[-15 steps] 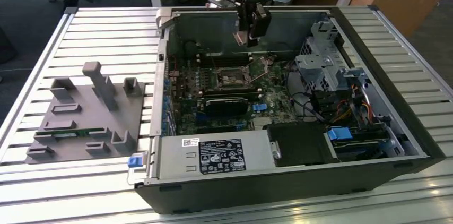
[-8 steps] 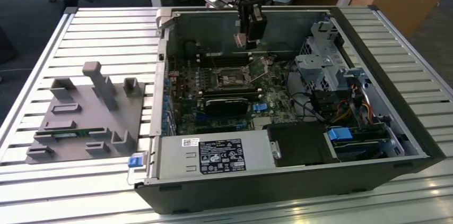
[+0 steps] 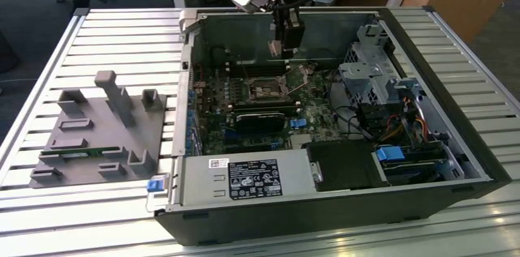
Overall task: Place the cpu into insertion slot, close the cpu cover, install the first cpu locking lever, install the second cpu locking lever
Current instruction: 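Place the cpu into insertion slot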
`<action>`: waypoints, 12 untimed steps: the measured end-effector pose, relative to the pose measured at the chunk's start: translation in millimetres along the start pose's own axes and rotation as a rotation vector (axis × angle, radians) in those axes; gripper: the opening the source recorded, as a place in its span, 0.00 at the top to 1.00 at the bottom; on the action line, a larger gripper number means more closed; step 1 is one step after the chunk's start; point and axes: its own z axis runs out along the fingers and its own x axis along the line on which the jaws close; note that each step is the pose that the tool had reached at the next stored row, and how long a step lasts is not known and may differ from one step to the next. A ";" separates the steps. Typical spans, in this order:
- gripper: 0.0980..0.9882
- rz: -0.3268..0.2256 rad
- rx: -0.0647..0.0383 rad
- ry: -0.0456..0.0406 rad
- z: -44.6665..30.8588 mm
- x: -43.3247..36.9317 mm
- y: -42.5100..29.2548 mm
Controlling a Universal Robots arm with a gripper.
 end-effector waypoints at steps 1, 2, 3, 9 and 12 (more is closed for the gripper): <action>0.50 0.000 0.000 0.0000 0.6 0.0 -0.1; 0.50 0.000 0.000 0.0001 1.4 0.0 -0.3; 0.50 0.000 0.000 -0.0010 2.7 -0.1 -0.5; 0.50 0.000 0.000 -0.0015 13.4 0.4 -3.2; 0.50 0.000 0.000 -0.0016 19.0 0.9 -3.7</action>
